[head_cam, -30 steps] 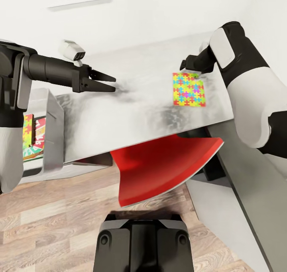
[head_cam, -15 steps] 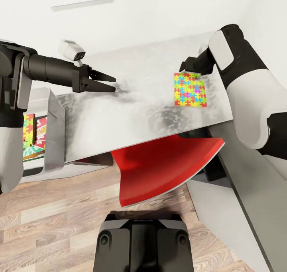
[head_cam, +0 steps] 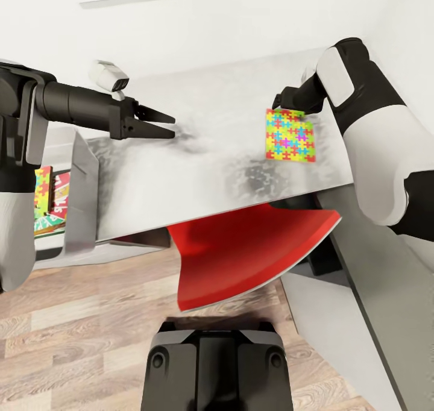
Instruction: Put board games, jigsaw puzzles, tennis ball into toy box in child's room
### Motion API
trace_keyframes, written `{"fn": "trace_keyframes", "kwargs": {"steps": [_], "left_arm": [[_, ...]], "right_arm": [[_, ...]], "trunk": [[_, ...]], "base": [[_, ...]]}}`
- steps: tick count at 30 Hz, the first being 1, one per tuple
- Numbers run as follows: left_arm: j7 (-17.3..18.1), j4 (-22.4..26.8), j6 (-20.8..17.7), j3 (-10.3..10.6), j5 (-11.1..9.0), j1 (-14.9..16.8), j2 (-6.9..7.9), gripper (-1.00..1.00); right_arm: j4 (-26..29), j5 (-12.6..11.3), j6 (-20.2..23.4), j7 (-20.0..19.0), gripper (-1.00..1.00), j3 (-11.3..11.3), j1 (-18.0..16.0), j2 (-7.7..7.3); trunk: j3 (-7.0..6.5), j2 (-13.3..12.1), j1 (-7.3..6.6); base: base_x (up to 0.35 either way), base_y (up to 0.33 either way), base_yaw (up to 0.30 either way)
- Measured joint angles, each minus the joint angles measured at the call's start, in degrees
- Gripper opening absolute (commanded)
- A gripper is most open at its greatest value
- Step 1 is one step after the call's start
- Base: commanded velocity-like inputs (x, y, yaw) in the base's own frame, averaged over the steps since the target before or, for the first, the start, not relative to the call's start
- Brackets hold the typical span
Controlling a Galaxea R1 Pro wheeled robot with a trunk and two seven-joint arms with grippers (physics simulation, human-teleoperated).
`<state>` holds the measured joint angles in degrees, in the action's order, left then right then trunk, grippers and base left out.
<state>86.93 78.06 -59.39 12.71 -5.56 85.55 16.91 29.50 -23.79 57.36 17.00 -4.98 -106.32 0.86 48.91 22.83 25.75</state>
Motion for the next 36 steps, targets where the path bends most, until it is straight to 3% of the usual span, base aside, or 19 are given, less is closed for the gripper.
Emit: {"fn": "trace_keyframes", "kwargs": {"steps": [36], "left_arm": [[-0.97, 0.00, 0.00, -0.10, 0.02, 0.01, -0.60, 1.00]], "right_arm": [[0.01, 0.04, 0.09, -0.02, 1.00, -0.01, 0.10, -0.11]], "trunk": [[0.13, 0.00, 0.00]], "base": [[0.000, -0.034, 0.005]]}}
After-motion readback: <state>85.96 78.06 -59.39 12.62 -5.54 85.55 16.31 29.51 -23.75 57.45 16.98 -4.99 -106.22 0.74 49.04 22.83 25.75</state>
